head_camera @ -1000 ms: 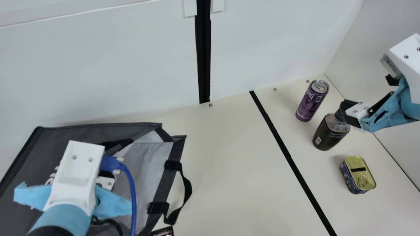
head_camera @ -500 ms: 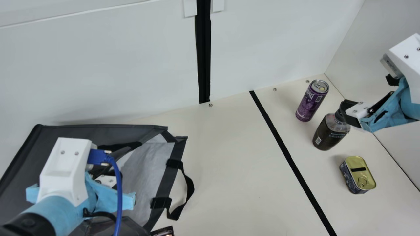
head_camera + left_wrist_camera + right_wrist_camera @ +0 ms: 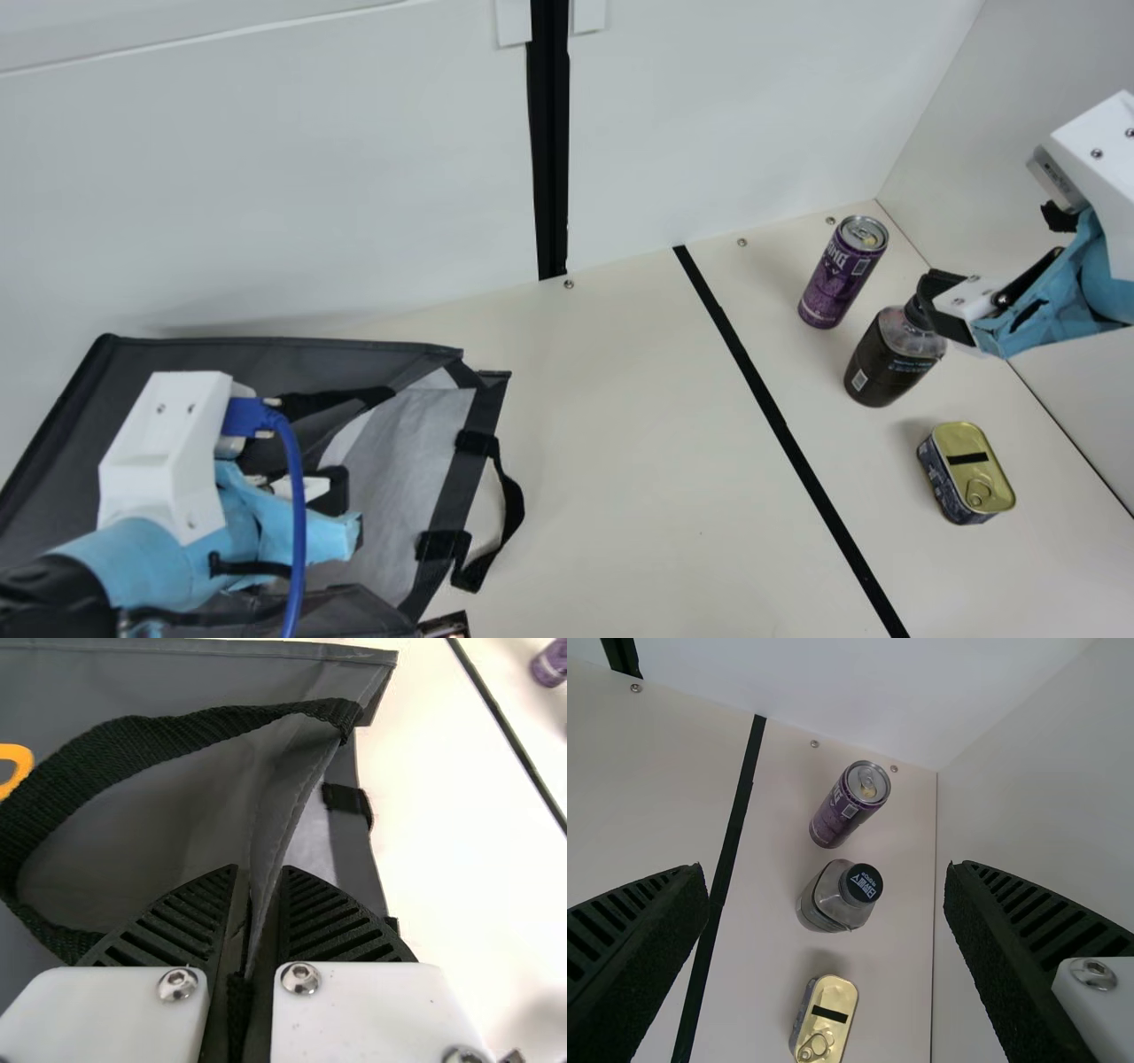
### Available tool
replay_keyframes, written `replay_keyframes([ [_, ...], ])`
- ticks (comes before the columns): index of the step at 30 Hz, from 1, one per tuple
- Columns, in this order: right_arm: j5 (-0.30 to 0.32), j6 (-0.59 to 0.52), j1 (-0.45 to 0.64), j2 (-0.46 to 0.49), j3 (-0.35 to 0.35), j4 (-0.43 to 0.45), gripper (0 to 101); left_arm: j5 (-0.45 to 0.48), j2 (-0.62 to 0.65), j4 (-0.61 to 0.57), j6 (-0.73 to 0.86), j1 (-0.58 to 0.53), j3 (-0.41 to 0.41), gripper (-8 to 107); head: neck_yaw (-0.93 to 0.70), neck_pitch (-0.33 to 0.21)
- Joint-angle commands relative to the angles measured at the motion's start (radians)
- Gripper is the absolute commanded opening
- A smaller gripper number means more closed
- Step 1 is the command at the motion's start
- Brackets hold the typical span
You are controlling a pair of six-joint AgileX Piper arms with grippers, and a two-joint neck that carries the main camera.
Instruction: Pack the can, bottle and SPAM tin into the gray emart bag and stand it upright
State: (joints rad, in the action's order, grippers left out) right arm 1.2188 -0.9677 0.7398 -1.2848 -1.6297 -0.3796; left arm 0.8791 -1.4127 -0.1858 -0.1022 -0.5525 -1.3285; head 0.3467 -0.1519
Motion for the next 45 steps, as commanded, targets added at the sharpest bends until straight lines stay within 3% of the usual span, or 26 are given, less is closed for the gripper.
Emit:
replay_keyframes([
  [1, 0.0, 0.0, 0.0, 0.0, 0.0, 0.0, 95, 0.0, -0.002, -0.058, 0.033, 0.016, 0.004, -8, 0.002, -0.023],
  [25, 0.0, 0.0, 0.0, 0.0, 0.0, 0.0, 95, 0.076, -0.022, -0.441, 0.315, 0.192, 0.009, -8, 0.002, -0.023],
  [45, 0.0, 0.0, 0.0, 0.0, 0.0, 0.0, 95, 0.099, -0.022, -0.479, 0.355, 0.215, 0.014, -8, 0.002, -0.023],
])
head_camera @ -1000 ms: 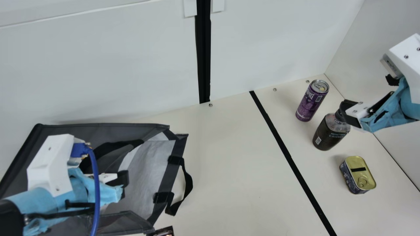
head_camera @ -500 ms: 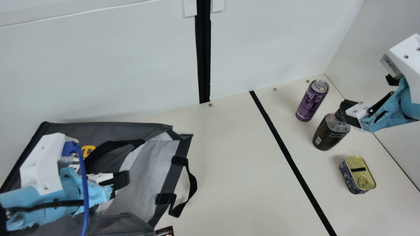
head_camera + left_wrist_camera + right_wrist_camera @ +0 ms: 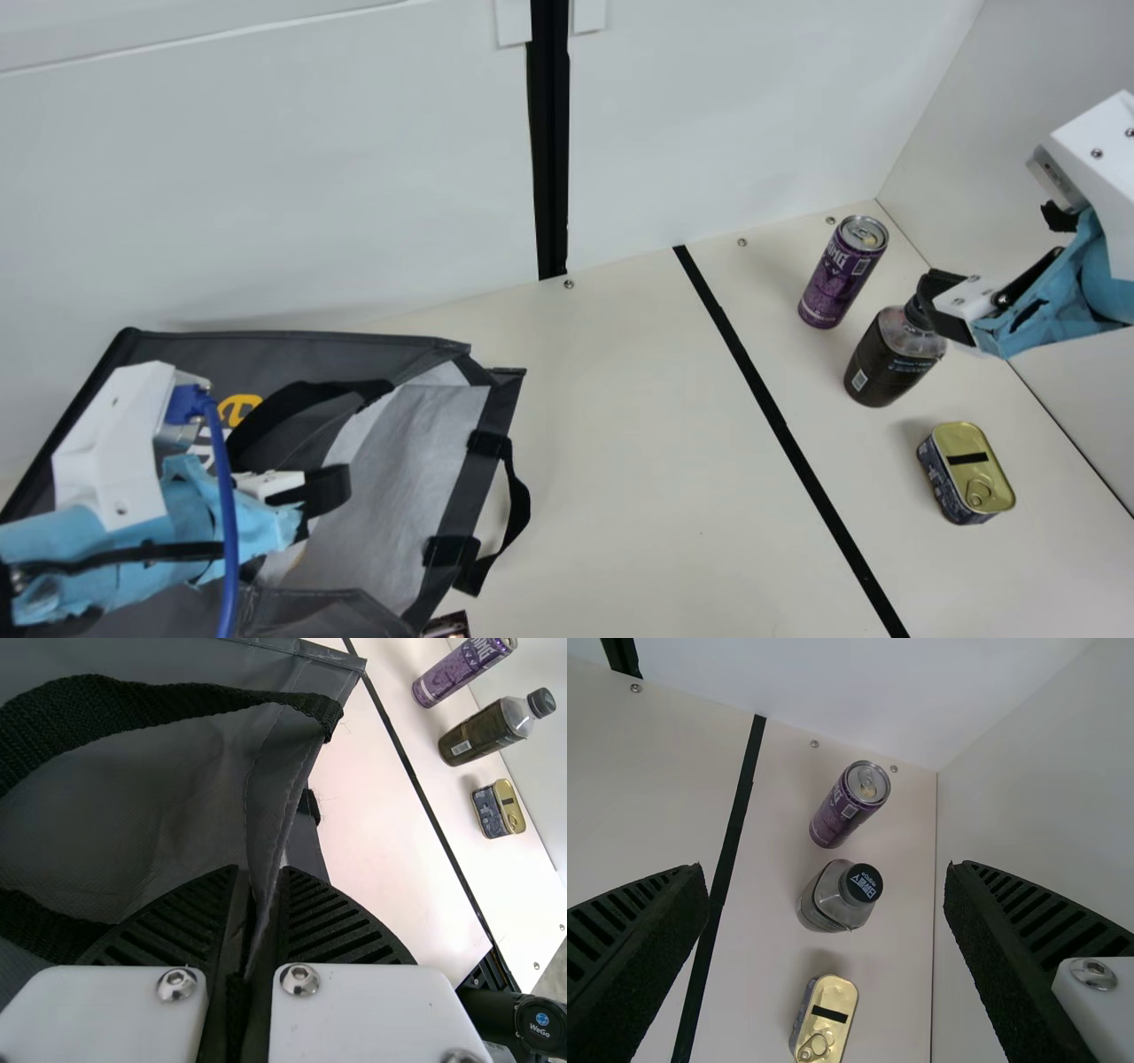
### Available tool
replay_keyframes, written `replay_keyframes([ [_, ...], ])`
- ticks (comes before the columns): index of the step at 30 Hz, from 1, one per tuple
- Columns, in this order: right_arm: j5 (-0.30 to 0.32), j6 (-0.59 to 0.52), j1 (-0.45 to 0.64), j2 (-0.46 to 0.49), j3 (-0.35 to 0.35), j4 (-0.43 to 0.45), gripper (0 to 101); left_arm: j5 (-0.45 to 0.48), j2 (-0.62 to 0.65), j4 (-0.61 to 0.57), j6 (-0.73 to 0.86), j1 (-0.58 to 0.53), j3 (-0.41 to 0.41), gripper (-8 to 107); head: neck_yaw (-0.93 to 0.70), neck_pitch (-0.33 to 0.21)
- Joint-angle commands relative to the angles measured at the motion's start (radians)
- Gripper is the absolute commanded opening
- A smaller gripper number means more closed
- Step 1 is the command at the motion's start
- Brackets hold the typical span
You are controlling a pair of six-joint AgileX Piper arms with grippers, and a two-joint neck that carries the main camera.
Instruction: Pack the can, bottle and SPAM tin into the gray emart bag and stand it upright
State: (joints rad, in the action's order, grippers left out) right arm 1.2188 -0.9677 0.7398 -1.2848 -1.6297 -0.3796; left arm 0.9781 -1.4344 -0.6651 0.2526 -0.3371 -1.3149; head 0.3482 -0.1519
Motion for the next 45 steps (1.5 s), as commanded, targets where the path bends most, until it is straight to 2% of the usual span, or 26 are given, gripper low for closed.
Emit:
replay_keyframes([
  [1, 0.0, 0.0, 0.0, 0.0, 0.0, 0.0, 95, 0.0, 0.0, 0.0, 0.0, 0.0, 0.0, -8, 0.001, -0.023],
  [34, 0.0, 0.0, 0.0, 0.0, 0.0, 0.0, 95, 0.0, 0.0, 0.0, 0.0, 0.0, 0.0, -8, 0.001, -0.023],
  [38, -0.015, 0.033, -0.036, 0.009, 0.012, 0.033, 95, 0.0, 0.0, 0.0, 0.0, 0.0, 0.0, -8, 0.001, -0.023],
  [45, -0.029, 0.086, -0.072, -0.026, -0.012, 0.088, 95, 0.0, 0.0, 0.0, 0.0, 0.0, 0.0, -8, 0.001, -0.023],
])
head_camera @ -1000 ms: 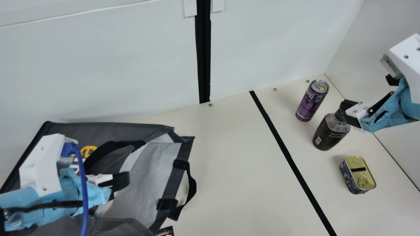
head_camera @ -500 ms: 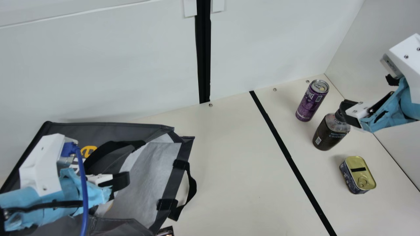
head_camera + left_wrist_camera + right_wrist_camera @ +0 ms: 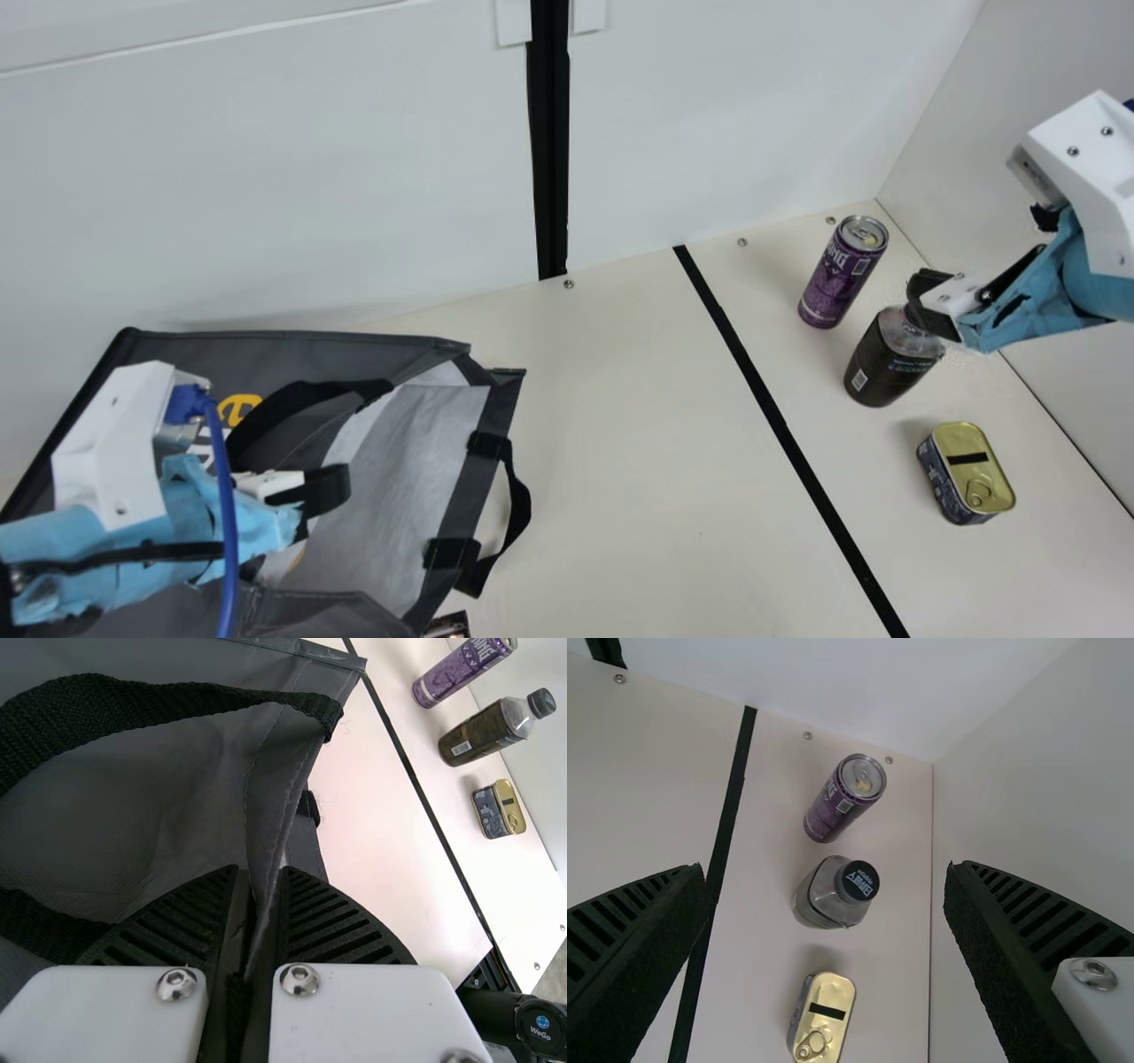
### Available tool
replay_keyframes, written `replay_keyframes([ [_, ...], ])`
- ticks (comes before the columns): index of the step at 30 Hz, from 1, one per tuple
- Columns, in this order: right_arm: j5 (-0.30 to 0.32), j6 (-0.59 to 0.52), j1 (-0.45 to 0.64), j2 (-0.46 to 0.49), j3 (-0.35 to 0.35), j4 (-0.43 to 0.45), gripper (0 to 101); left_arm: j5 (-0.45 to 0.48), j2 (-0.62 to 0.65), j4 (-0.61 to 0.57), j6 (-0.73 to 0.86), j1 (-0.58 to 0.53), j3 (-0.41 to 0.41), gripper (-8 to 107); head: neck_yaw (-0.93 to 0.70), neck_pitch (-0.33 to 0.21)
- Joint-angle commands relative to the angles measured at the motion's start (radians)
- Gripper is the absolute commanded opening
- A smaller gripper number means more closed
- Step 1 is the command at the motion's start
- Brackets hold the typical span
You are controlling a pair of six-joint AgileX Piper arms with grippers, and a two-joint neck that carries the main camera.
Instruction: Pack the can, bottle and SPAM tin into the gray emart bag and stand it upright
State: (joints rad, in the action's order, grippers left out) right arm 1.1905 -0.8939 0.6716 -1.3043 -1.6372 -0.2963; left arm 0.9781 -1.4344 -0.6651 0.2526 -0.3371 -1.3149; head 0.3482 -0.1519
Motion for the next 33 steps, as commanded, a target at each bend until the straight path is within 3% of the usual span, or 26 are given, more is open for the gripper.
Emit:
replay_keyframes([
  [1, 0.0, 0.023, -0.008, -0.014, -0.01, 0.012, 95, 0.0, 0.0, 0.0, 0.0, 0.0, 0.0, -8, 0.001, -0.023],
  [19, 0.03, 0.187, -0.096, -0.176, -0.147, 0.12, 95, 0.0, 0.0, 0.0, 0.0, 0.0, 0.0, -8, 0.001, -0.023],
  [33, 0.03, 0.25, -0.123, -0.318, -0.238, 0.164, 95, 0.0, 0.0, 0.0, 0.0, 0.0, 0.0, -8, 0.001, -0.023],
])
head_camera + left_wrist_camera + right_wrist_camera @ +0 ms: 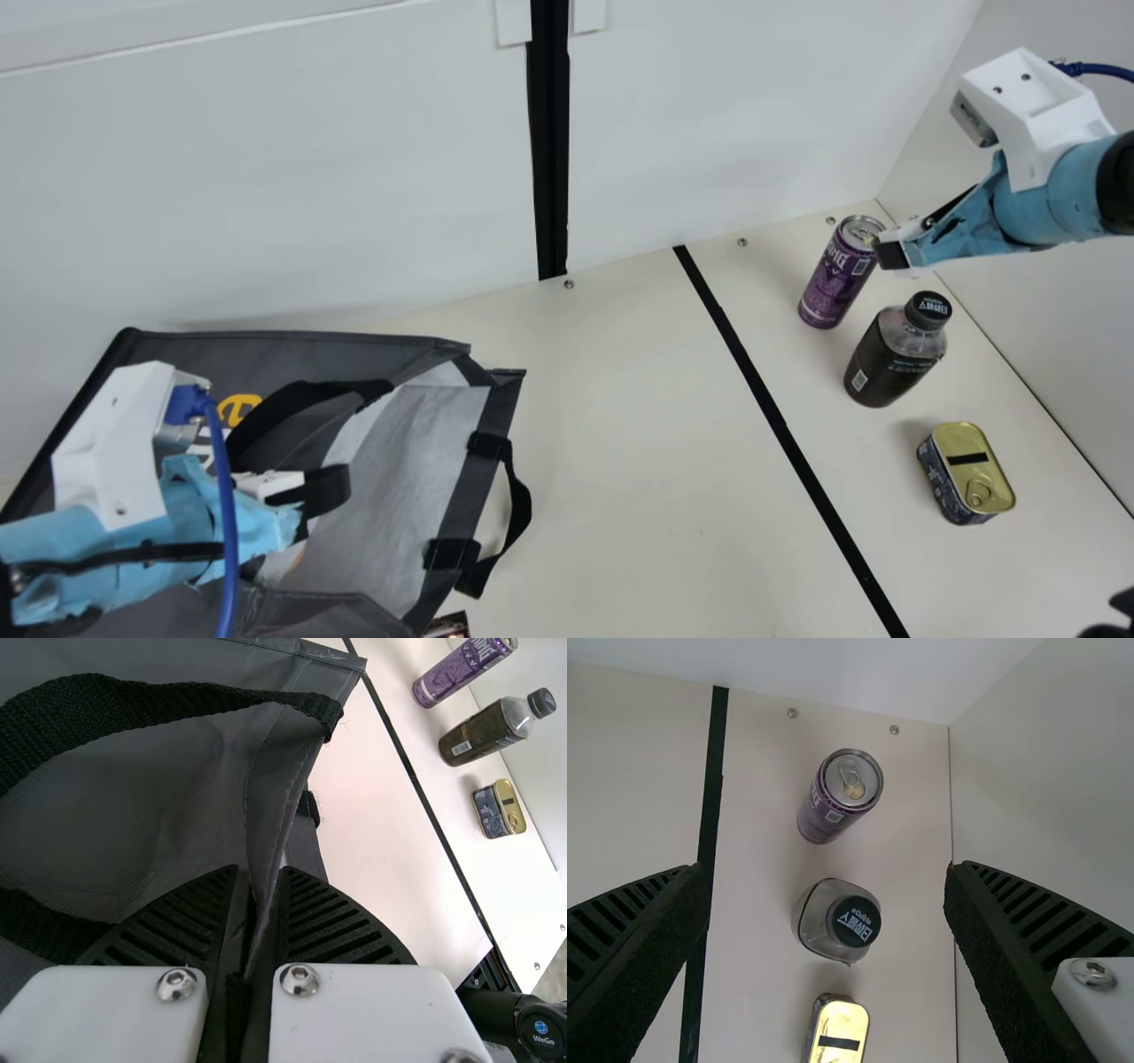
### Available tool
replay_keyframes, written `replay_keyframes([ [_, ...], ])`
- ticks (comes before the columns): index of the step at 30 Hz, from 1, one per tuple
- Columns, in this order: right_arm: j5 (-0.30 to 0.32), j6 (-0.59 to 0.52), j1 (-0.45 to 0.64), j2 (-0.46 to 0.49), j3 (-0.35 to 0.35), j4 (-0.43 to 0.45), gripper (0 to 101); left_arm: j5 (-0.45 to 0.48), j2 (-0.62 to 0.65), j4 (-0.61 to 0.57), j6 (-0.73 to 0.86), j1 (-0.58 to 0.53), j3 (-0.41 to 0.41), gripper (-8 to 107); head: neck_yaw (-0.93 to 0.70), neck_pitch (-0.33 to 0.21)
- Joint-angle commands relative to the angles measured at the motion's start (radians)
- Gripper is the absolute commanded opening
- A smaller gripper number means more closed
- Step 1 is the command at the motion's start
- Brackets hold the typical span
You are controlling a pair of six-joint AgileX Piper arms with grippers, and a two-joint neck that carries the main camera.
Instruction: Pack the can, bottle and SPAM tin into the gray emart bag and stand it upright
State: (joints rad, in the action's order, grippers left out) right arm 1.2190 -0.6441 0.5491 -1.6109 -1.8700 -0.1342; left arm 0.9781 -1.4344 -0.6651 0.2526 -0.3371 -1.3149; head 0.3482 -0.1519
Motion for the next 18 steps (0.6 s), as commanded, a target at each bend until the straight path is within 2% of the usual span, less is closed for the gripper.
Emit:
replay_keyframes([
  [1, 0.001, 0.002, -0.001, -0.022, -0.012, 0.003, 95, 0.0, 0.0, 0.0, 0.0, 0.0, 0.0, -8, 0.001, -0.023],
  [18, 0.001, 0.017, -0.006, -0.199, -0.129, 0.0, 95, 0.0, 0.0, 0.0, 0.0, 0.0, 0.0, -8, 0.001, -0.023],
])
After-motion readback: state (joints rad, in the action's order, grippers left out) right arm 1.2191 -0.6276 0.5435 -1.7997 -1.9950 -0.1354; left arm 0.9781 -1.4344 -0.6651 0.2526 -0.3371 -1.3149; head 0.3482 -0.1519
